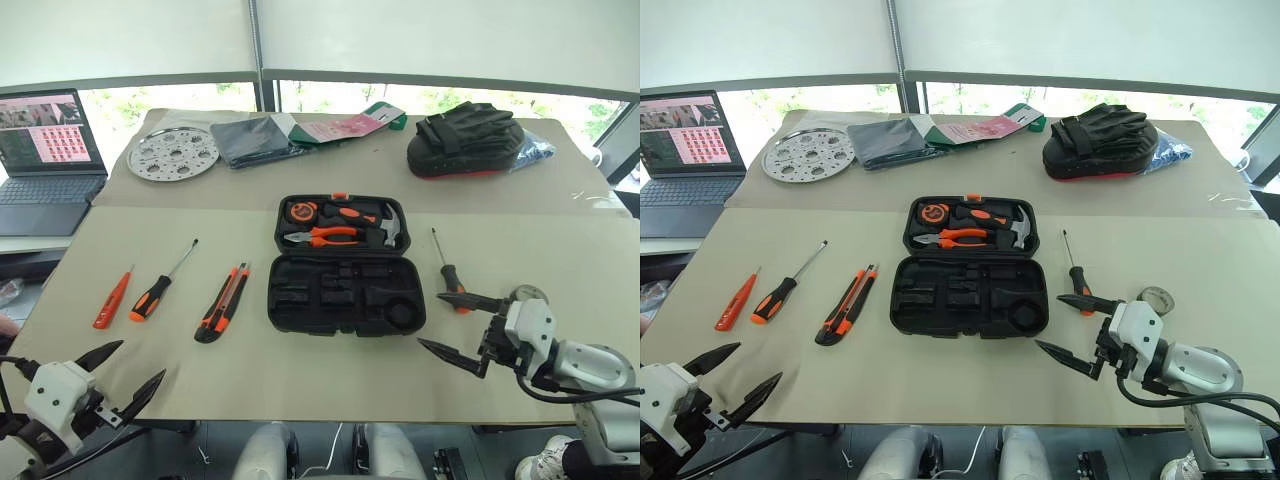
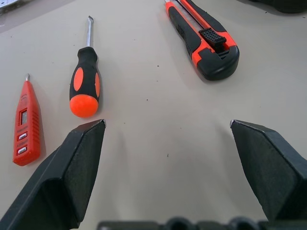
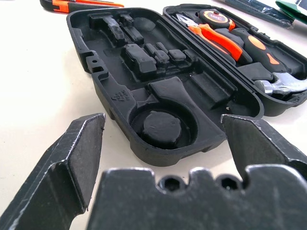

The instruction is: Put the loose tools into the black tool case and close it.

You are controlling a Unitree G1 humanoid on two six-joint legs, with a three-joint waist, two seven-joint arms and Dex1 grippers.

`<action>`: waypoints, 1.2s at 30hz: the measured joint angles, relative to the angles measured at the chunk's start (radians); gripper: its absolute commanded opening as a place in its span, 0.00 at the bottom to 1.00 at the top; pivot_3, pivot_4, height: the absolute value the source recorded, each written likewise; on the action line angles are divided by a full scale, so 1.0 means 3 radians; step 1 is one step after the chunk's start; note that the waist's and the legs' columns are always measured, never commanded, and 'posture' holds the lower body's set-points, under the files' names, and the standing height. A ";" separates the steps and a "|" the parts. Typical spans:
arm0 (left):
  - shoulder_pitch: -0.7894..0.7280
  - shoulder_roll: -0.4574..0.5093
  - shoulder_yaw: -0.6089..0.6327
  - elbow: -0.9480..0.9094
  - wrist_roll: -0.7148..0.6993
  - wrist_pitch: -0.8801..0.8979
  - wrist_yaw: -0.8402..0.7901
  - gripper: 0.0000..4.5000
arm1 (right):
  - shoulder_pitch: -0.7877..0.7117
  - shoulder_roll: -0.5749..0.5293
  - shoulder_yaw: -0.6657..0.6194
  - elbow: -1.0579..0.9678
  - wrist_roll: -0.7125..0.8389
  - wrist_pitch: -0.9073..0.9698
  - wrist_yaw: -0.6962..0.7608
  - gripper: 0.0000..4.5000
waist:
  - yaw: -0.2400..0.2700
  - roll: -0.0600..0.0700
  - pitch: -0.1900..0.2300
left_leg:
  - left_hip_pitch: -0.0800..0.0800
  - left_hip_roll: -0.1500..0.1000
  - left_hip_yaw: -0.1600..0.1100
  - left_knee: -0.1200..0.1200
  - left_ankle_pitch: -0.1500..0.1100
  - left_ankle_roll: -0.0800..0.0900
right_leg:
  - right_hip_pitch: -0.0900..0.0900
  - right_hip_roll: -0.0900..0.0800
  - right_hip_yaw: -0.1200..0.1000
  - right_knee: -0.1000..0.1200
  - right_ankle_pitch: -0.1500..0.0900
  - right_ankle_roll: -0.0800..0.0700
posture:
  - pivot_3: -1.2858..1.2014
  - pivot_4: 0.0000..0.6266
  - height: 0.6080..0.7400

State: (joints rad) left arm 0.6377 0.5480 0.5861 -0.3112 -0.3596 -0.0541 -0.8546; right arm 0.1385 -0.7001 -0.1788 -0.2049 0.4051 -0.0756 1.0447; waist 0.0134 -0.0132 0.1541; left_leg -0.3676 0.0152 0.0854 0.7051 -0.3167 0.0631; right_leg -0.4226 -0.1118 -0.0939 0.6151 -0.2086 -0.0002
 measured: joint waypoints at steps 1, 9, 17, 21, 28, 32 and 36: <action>0.0000 0.0000 0.0000 0.0000 0.0000 0.0000 0.0000 1.00 | 0.0000 0.0000 0.0000 0.0000 0.0000 0.0000 0.0000 0.99 | 0.0000 0.0000 0.0000 | 0.0000 0.0000 0.0000 0.0000 0.0000 0.0000 | 0.0000 0.0000 0.0000 0.0000 0.0000 0.0000 | 0.52 0.24 1.00; 0.0337 -0.0272 0.0787 -0.0061 -0.0856 0.0829 0.0475 1.00 | -0.0455 0.0506 0.0221 -0.0370 0.0703 0.0143 0.0100 0.99 | -0.0057 -0.0007 0.0006 | 0.0004 0.0010 -0.0001 -0.0001 0.0002 -0.0004 | -0.0003 0.0005 0.0005 0.0003 0.0001 -0.0004 | 0.52 0.24 1.00; 0.0374 -0.0212 0.0990 0.0146 -0.1221 0.1545 0.0747 1.00 | -0.0323 0.0748 0.0345 -0.0608 0.0731 0.0097 -0.0005 0.99 | 0.0061 -0.0030 -0.0003 | 0.0001 0.0003 -0.0004 0.0002 0.0000 -0.0001 | -0.0002 -0.0001 -0.0002 -0.0002 0.0002 -0.0003 | 0.52 0.24 1.00; -0.0170 0.0481 0.0936 -0.0121 -0.1550 0.2401 0.1186 1.00 | -0.0244 0.0746 0.0358 -0.0629 0.0724 0.0015 0.0083 0.99 | 0.0096 -0.0037 -0.0007 | 0.0005 0.0002 -0.0010 0.0002 0.0008 -0.0014 | 0.0001 0.0000 -0.0003 0.0009 0.0004 -0.0007 | 0.52 0.24 1.00; -0.1321 0.1251 0.0232 -0.0110 -0.1804 0.3492 0.1606 1.00 | -0.0242 0.0793 0.0416 -0.0657 0.0723 -0.0052 0.0140 0.99 | -0.0036 -0.0043 -0.0010 | 0.0031 0.0001 0.0008 -0.0009 0.0025 -0.0052 | 0.0000 0.0011 0.0022 0.0036 0.0001 -0.0012 | 0.52 0.24 1.00; -0.1682 0.1359 -0.0248 0.0134 -0.1579 0.3598 0.1591 0.88 | -0.0254 0.0798 0.0424 -0.0639 0.0719 -0.0089 0.0161 1.00 | -0.0042 -0.0044 -0.0010 | 0.0045 0.0003 0.0010 -0.0032 0.0033 -0.0070 | -0.0001 0.0016 0.0023 0.0040 -0.0007 -0.0022 | 0.52 0.24 1.00; -0.1996 0.1362 -0.0609 0.0403 -0.1310 0.3601 0.1557 0.59 | -0.0222 0.0798 0.0414 -0.0588 0.0716 -0.0132 0.0194 1.00 | -0.0028 -0.0043 -0.0009 | 0.0047 0.0005 0.0009 -0.0034 0.0035 -0.0076 | -0.0003 0.0016 0.0023 0.0045 -0.0009 -0.0026 | 0.52 0.24 1.00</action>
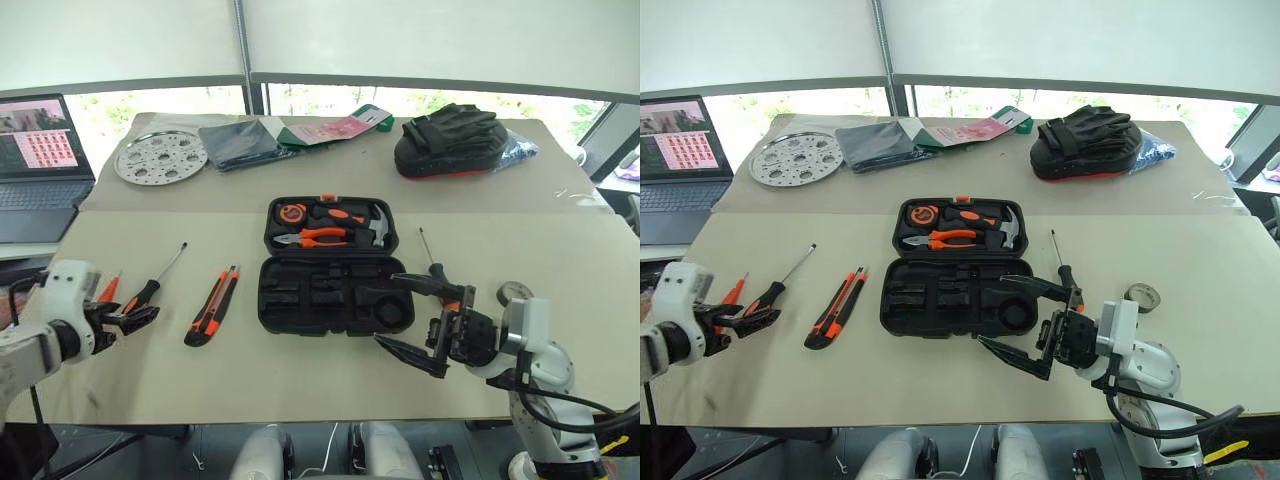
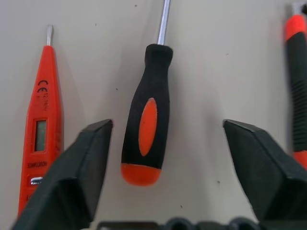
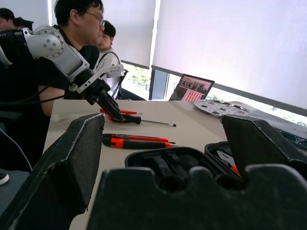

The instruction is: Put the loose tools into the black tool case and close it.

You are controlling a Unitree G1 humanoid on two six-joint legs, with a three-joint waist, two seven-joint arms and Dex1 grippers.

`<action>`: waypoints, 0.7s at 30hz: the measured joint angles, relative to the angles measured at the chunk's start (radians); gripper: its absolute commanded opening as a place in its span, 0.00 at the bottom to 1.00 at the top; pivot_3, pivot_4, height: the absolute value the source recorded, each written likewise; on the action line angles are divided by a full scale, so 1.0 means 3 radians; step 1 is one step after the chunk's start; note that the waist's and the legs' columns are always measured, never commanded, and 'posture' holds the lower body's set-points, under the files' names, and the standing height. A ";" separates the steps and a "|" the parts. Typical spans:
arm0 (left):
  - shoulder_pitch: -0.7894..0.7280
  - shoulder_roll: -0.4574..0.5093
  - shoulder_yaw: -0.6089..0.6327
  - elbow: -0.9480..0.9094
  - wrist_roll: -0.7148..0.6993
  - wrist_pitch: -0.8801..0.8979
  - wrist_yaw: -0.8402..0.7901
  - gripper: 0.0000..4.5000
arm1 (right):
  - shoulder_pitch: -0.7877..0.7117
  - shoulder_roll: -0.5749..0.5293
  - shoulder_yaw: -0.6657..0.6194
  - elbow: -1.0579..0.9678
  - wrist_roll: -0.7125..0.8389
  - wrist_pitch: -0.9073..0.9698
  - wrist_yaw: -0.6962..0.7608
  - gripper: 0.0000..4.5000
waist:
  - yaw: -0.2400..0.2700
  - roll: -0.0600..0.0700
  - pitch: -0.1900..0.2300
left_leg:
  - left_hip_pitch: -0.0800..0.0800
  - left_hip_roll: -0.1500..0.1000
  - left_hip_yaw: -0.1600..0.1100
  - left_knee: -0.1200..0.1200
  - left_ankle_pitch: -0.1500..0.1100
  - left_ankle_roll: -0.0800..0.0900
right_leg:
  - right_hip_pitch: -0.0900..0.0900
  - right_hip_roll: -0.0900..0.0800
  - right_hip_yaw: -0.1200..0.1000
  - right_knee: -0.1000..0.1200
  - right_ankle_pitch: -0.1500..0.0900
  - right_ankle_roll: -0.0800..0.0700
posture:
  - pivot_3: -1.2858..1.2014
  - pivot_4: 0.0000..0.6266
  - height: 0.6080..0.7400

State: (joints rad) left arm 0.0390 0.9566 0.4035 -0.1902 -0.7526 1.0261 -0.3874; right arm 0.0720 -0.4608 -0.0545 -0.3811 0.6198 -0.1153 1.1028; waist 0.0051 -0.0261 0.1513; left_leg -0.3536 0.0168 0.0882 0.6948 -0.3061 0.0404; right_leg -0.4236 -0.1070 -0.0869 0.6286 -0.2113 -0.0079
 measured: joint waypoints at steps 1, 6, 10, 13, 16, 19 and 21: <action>-0.0040 -0.0001 -0.0040 0.0035 0.0033 -0.0002 -0.0017 0.50 | 0.0014 0.0000 0.0000 0.0000 -0.0001 -0.0009 0.0001 1.00 | 0.0002 0.0000 0.0000 | 0.0000 0.0000 0.0000 0.0000 0.0000 0.0000 | 0.0000 -0.0001 0.0000 0.0000 0.0000 0.0000 | 0.52 0.24 1.00; -0.0130 -0.0065 -0.0128 0.0177 0.0240 -0.0203 -0.0211 0.20 | 0.0097 -0.0002 -0.0010 0.0001 -0.0012 -0.0030 -0.0019 1.00 | 0.0021 0.0000 0.0000 | 0.0000 0.0000 0.0001 0.0000 -0.0001 0.0000 | -0.0001 -0.0006 0.0002 -0.0001 0.0000 0.0000 | 0.52 0.24 1.00; -0.0125 -0.0194 -0.0138 0.0252 0.0419 -0.0558 -0.0369 0.20 | 0.0139 -0.0007 -0.0011 -0.0001 -0.0028 -0.0030 -0.0053 1.00 | 0.0031 0.0000 0.0001 | -0.0001 -0.0001 0.0000 0.0000 -0.0002 0.0001 | -0.0001 -0.0012 0.0002 0.0000 0.0000 0.0000 | 0.52 0.24 1.00; -0.0139 -0.0335 -0.0096 0.0298 0.0588 -0.1260 -0.0664 0.20 | 0.0179 -0.0050 -0.0036 -0.0009 -0.0035 -0.0028 -0.0121 1.00 | 0.0038 -0.0001 0.0002 | -0.0005 -0.0001 -0.0001 0.0001 -0.0003 0.0003 | -0.0002 -0.0023 0.0002 -0.0002 0.0001 0.0000 | 0.52 0.24 1.00; -0.0433 -0.0261 -0.0214 0.0224 0.0673 -0.1924 -0.1318 0.20 | 0.0185 -0.0212 -0.0270 -0.0020 -0.0035 -0.0008 -0.0239 1.00 | 0.0078 -0.0005 0.0006 | -0.0018 -0.0003 -0.0003 0.0006 -0.0003 0.0003 | -0.0006 -0.0023 -0.0008 -0.0004 0.0001 -0.0001 | 0.52 0.24 1.00; -0.1254 -0.0097 -0.0891 0.0089 0.0932 -0.2285 -0.1988 0.20 | 0.0178 -0.0468 -0.0607 -0.0017 -0.0024 0.0065 -0.0309 1.00 | 0.0143 0.0005 0.0005 | -0.0016 -0.0010 0.0001 0.0010 -0.0004 0.0014 | 0.0003 -0.0021 -0.0013 -0.0011 0.0006 0.0007 | 0.52 0.24 1.00; -0.1693 -0.0239 -0.1297 0.0147 0.1078 -0.2243 -0.2133 0.20 | 0.0198 -0.0517 -0.0679 -0.0006 -0.0019 0.0123 -0.0344 1.00 | 0.0133 0.0009 0.0003 | -0.0014 -0.0011 0.0003 0.0011 -0.0005 0.0019 | 0.0008 -0.0016 -0.0010 -0.0011 0.0006 0.0009 | 0.52 0.24 1.00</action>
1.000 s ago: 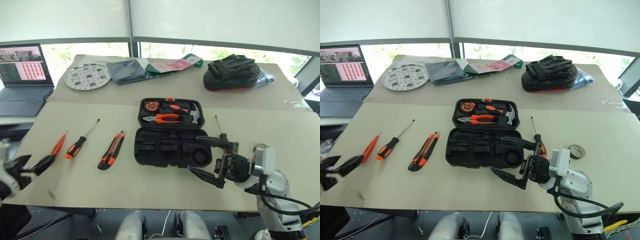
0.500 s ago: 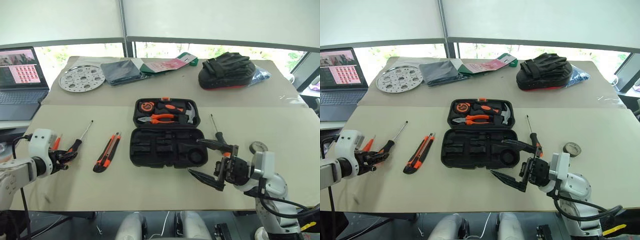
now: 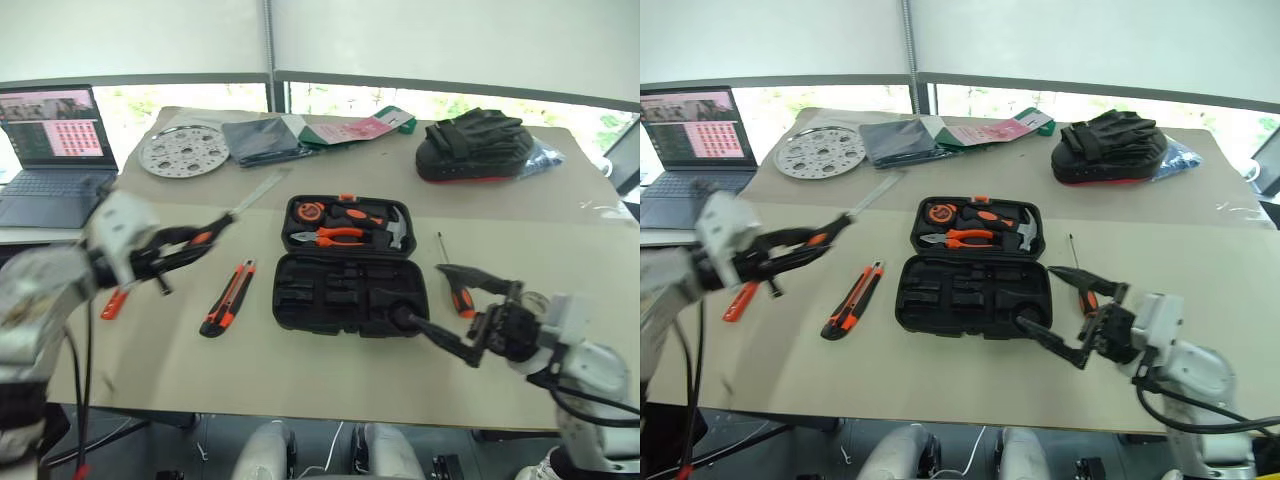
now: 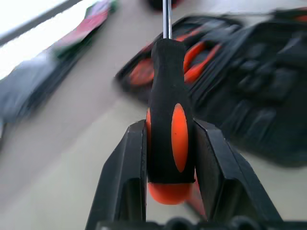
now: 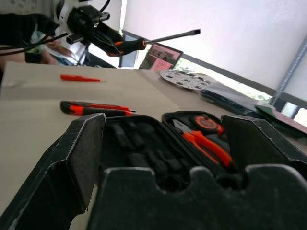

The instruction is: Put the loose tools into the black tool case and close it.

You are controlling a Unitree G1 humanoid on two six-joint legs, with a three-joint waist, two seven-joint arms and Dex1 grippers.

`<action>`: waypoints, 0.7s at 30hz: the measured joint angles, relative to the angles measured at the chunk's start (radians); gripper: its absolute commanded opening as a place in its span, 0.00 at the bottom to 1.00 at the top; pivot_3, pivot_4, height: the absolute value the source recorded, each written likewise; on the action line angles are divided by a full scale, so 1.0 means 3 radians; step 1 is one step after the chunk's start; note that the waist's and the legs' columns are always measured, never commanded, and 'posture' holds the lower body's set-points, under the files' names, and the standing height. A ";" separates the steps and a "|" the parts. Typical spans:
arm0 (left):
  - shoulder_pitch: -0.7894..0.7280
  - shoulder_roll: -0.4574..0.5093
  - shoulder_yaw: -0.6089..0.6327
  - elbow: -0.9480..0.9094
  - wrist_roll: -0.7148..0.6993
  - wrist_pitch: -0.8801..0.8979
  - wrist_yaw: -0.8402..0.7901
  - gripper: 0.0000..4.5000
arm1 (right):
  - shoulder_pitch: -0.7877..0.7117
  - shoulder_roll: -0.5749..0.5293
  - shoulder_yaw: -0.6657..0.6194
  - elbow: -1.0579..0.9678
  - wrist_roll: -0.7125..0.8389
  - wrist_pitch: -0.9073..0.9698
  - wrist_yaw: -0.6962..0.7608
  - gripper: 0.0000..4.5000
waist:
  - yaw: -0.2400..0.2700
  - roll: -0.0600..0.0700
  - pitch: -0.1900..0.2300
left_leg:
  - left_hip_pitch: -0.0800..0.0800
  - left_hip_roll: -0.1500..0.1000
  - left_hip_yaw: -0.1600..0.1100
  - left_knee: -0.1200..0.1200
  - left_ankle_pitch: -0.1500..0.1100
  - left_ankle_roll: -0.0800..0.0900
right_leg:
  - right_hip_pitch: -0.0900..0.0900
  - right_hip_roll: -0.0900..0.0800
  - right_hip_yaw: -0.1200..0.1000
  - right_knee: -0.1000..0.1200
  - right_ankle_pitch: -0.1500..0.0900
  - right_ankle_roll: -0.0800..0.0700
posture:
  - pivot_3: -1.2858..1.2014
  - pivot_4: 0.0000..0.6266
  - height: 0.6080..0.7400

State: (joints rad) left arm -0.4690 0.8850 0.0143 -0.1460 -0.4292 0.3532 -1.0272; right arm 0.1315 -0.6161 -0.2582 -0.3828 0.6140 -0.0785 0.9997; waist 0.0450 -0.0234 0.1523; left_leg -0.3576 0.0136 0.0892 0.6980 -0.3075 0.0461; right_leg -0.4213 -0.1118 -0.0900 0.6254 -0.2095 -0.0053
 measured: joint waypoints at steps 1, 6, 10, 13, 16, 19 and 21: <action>-0.0160 -0.0046 -0.0225 0.0040 0.0103 0.0047 -0.0088 0.20 | -0.0002 -0.0012 -0.0011 0.0007 0.0001 0.0034 -0.0006 1.00 | -0.0015 0.0000 0.0000 | -0.0003 0.0000 0.0000 0.0000 0.0001 0.0000 | -0.0002 0.0007 0.0001 -0.0001 0.0000 0.0000 | 0.52 0.24 1.00; -0.0838 -0.0589 -0.1123 0.0602 0.0770 -0.0015 -0.0245 0.20 | 0.0017 -0.0046 -0.0108 0.0038 0.0006 0.0141 -0.0038 1.00 | -0.0070 -0.0008 0.0006 | -0.0004 0.0001 0.0003 0.0006 0.0001 0.0002 | -0.0004 0.0019 0.0007 -0.0003 0.0000 0.0002 | 0.52 0.24 1.00; -0.1117 -0.0741 -0.1424 0.1071 0.1197 -0.0166 -0.0280 0.20 | 0.0050 -0.0006 -0.0117 0.0001 0.0018 0.0191 -0.0107 1.00 | -0.0114 -0.0012 0.0009 | -0.0003 0.0004 0.0005 0.0005 -0.0005 0.0012 | -0.0007 0.0019 0.0014 -0.0002 -0.0002 0.0005 | 0.52 0.24 1.00; -0.1153 -0.0805 -0.1486 0.1229 0.1356 -0.0216 -0.0309 0.20 | 0.0105 0.0060 -0.0112 -0.0065 0.0017 0.0197 -0.0170 1.00 | -0.0106 -0.0013 0.0009 | -0.0010 0.0004 0.0003 0.0011 -0.0005 0.0012 | -0.0009 0.0017 0.0012 -0.0001 -0.0005 0.0009 | 0.52 0.24 1.00; -0.1155 -0.0835 -0.1523 0.1332 0.1464 -0.0327 -0.0380 0.20 | 0.0134 0.0115 -0.0103 -0.0082 0.0011 0.0197 -0.0207 1.00 | -0.0105 -0.0012 0.0010 | -0.0021 0.0004 0.0002 0.0023 -0.0009 0.0019 | -0.0012 0.0014 0.0011 -0.0001 -0.0004 0.0014 | 0.52 0.24 1.00; -0.1154 -0.0836 -0.1555 0.1340 0.1541 -0.0457 -0.0482 0.20 | 0.0143 0.0140 -0.0098 -0.0082 -0.0008 0.0197 -0.0214 1.00 | -0.0104 -0.0011 0.0011 | -0.0034 0.0004 0.0001 0.0044 -0.0015 0.0029 | -0.0016 0.0011 0.0009 0.0000 -0.0002 0.0021 | 0.52 0.24 1.00; -0.1153 -0.0852 -0.1554 0.1359 0.1585 -0.0529 -0.0477 0.20 | 0.0143 0.0151 -0.0098 -0.0082 -0.0011 0.0195 -0.0214 1.00 | -0.0104 -0.0011 0.0011 | -0.0037 0.0003 0.0000 0.0050 -0.0017 0.0033 | -0.0015 0.0009 0.0008 -0.0002 0.0000 0.0026 | 0.52 0.24 1.00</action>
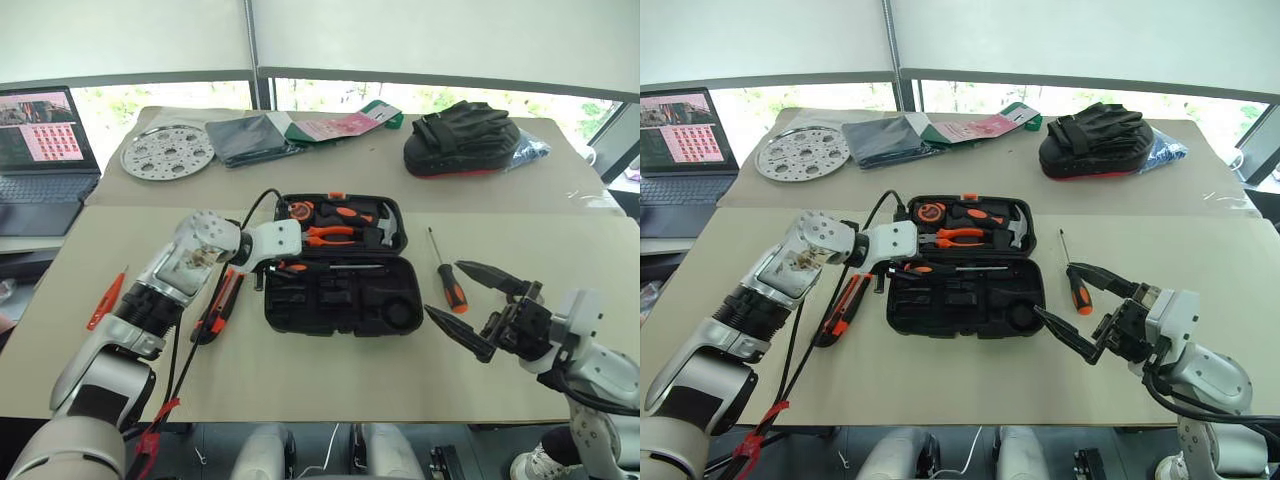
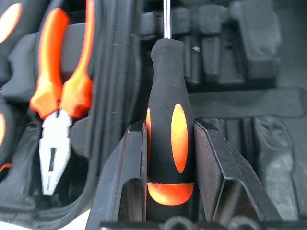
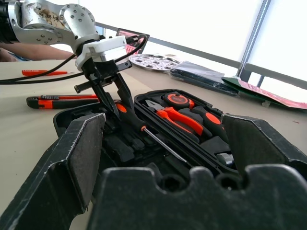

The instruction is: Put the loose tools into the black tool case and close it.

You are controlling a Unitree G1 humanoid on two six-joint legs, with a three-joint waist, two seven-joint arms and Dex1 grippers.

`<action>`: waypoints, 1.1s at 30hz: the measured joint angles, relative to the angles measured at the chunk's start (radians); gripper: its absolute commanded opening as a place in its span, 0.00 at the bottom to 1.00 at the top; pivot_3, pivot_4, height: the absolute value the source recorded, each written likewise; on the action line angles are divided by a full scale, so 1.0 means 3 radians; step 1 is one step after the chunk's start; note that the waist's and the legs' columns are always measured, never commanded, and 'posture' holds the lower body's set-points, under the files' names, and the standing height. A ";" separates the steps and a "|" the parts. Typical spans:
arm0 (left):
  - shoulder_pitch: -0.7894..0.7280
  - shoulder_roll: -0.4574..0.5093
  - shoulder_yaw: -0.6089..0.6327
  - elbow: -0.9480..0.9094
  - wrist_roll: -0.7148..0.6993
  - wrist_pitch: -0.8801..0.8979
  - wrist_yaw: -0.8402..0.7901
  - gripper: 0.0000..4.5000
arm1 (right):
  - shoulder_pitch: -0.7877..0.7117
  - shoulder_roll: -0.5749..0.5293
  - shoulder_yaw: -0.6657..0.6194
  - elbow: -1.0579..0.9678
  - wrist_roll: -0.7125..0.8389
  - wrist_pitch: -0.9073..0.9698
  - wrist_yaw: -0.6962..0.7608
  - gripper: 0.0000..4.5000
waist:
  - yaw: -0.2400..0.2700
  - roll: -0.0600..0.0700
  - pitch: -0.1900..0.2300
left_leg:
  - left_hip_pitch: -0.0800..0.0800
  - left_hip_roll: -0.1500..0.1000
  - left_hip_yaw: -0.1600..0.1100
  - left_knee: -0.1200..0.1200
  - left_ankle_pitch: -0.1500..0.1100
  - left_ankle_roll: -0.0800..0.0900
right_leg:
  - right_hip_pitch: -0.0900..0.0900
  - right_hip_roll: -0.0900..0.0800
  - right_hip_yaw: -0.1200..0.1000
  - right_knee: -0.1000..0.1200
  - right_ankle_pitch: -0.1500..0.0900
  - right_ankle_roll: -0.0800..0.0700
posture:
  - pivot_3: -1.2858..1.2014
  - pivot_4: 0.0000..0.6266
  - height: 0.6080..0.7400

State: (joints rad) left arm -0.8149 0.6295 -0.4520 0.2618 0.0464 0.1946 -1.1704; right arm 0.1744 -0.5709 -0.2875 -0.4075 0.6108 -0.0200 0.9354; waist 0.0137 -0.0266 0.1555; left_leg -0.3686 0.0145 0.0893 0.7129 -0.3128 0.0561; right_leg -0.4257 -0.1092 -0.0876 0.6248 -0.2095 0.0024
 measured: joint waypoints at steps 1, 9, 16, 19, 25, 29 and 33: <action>0.0000 -0.0012 0.0000 0.0017 0.0023 -0.0019 0.0007 0.20 | 0.0000 0.0007 0.0001 0.0000 -0.0001 -0.0001 0.0001 1.00 | 0.0000 0.0000 0.0000 | 0.0000 -0.0001 0.0000 0.0001 -0.0001 0.0001 | 0.0001 -0.0001 0.0000 0.0000 0.0000 0.0001 | 0.52 0.24 1.00; -0.0030 -0.0234 0.0001 0.0255 0.0238 -0.0064 0.0174 0.20 | 0.0056 0.0050 0.0012 0.0000 -0.0002 -0.0007 0.0034 1.00 | 0.0021 0.0000 0.0000 | 0.0000 -0.0002 0.0000 0.0005 -0.0002 0.0004 | 0.0003 -0.0003 -0.0001 0.0002 0.0001 0.0003 | 0.52 0.24 1.00; -0.0018 -0.0286 0.0092 0.0250 0.0166 -0.0056 0.0116 0.49 | 0.0111 0.0091 0.0060 -0.0003 0.0001 -0.0006 0.0060 1.00 | 0.0022 0.0000 0.0000 | 0.0000 -0.0002 -0.0001 0.0007 -0.0004 0.0006 | 0.0003 -0.0004 -0.0001 0.0005 0.0001 0.0003 | 0.52 0.24 1.00; 0.0009 -0.0419 0.0289 0.0153 -0.0052 -0.0062 0.0127 0.73 | 0.0118 0.0096 0.0130 -0.0034 0.0001 0.0001 0.0058 1.00 | 0.0032 0.0000 0.0000 | -0.0003 -0.0002 -0.0002 0.0010 -0.0004 0.0007 | 0.0002 -0.0006 -0.0003 0.0004 0.0001 0.0004 | 0.52 0.24 1.00; 0.0139 -0.0488 0.0644 0.0046 -0.0325 -0.0186 0.0216 0.60 | 0.0167 0.0096 0.0140 -0.0063 0.0004 0.0018 0.0045 1.00 | 0.0010 0.0000 0.0000 | 0.0000 -0.0002 -0.0002 0.0008 -0.0003 0.0006 | 0.0003 -0.0006 -0.0003 0.0004 0.0001 0.0005 | 0.52 0.24 1.00; 0.0292 -0.0621 0.0733 0.0101 -0.0479 -0.0145 0.0234 0.29 | 0.0165 0.0096 0.0141 -0.0101 0.0005 0.0060 -0.0008 1.00 | 0.0010 0.0000 0.0000 | -0.0001 -0.0002 -0.0002 0.0010 -0.0003 0.0006 | 0.0004 -0.0006 -0.0003 0.0004 0.0002 0.0005 | 0.52 0.24 1.00; 0.0361 -0.0792 0.0744 0.0373 -0.0509 -0.0142 0.0344 0.01 | 0.0150 0.0096 0.0143 -0.0151 0.0006 0.0116 -0.0069 1.00 | 0.0024 0.0000 0.0000 | -0.0001 -0.0004 -0.0002 0.0011 -0.0004 0.0007 | 0.0005 -0.0006 -0.0004 0.0003 0.0002 0.0007 | 0.52 0.24 1.00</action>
State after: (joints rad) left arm -0.7065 0.3919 -0.2289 0.3736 -0.1063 0.1519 -1.0672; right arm 0.2193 -0.5421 -0.2445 -0.4528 0.6127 0.0148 0.9146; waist 0.0210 -0.0266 0.1555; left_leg -0.3689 0.0134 0.0887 0.7163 -0.3139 0.0581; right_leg -0.4243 -0.1112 -0.0887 0.6258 -0.2087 0.0044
